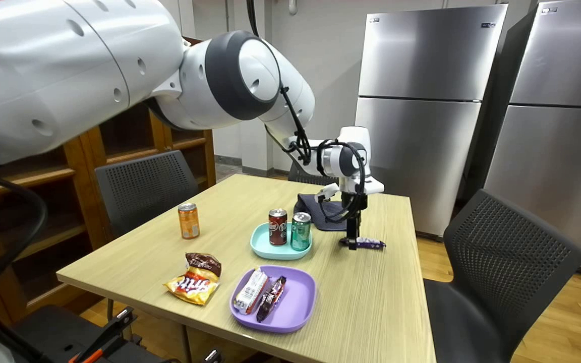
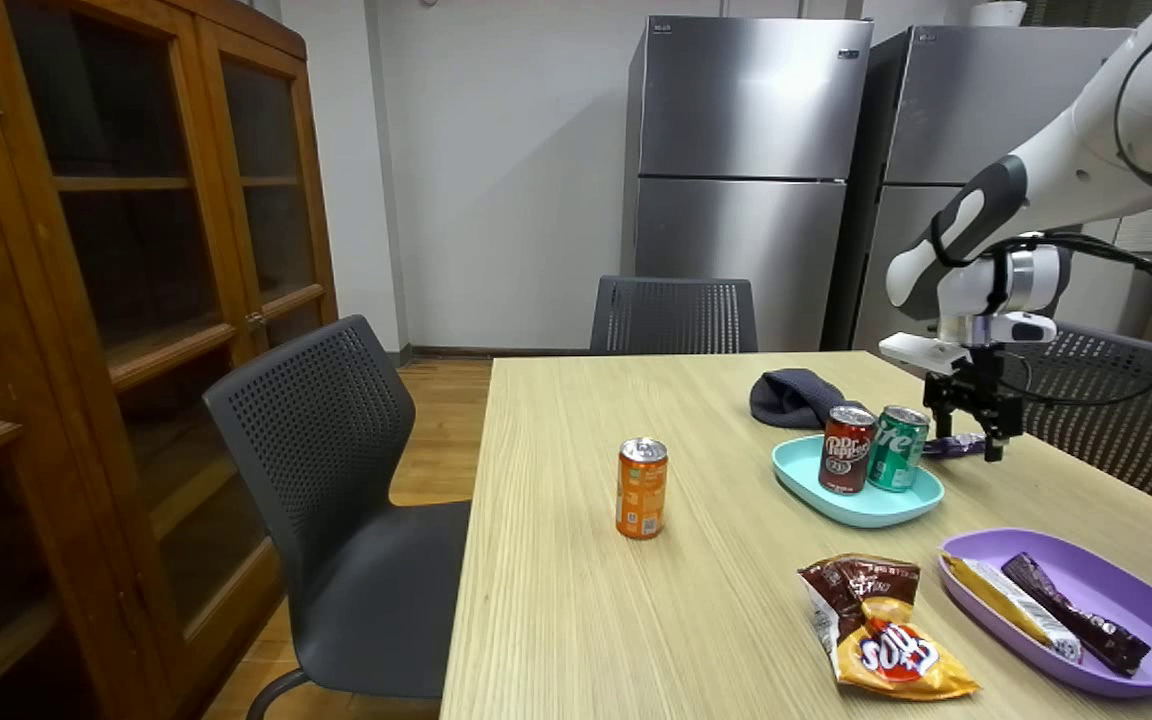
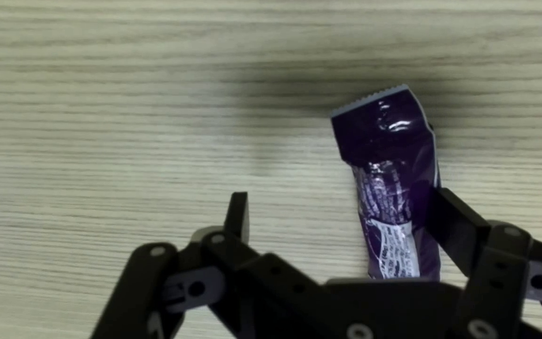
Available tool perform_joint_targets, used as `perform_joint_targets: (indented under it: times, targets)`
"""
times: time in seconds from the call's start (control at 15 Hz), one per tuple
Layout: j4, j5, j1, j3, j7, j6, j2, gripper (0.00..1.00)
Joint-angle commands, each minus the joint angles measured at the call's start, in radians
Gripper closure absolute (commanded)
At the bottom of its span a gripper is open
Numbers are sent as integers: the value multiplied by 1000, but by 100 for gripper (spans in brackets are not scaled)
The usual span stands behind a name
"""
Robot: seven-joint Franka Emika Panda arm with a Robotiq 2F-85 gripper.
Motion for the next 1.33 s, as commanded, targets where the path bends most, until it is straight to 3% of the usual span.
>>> perform_joint_targets:
  times: [0.0, 0.53, 1.27]
  targets:
    - [37, -4, -19, 16, -11, 6, 18, 33]
    - [36, -4, -21, 15, -13, 16, 18, 94]
    - [-41, -10, 3, -22, -8, 41, -46, 99]
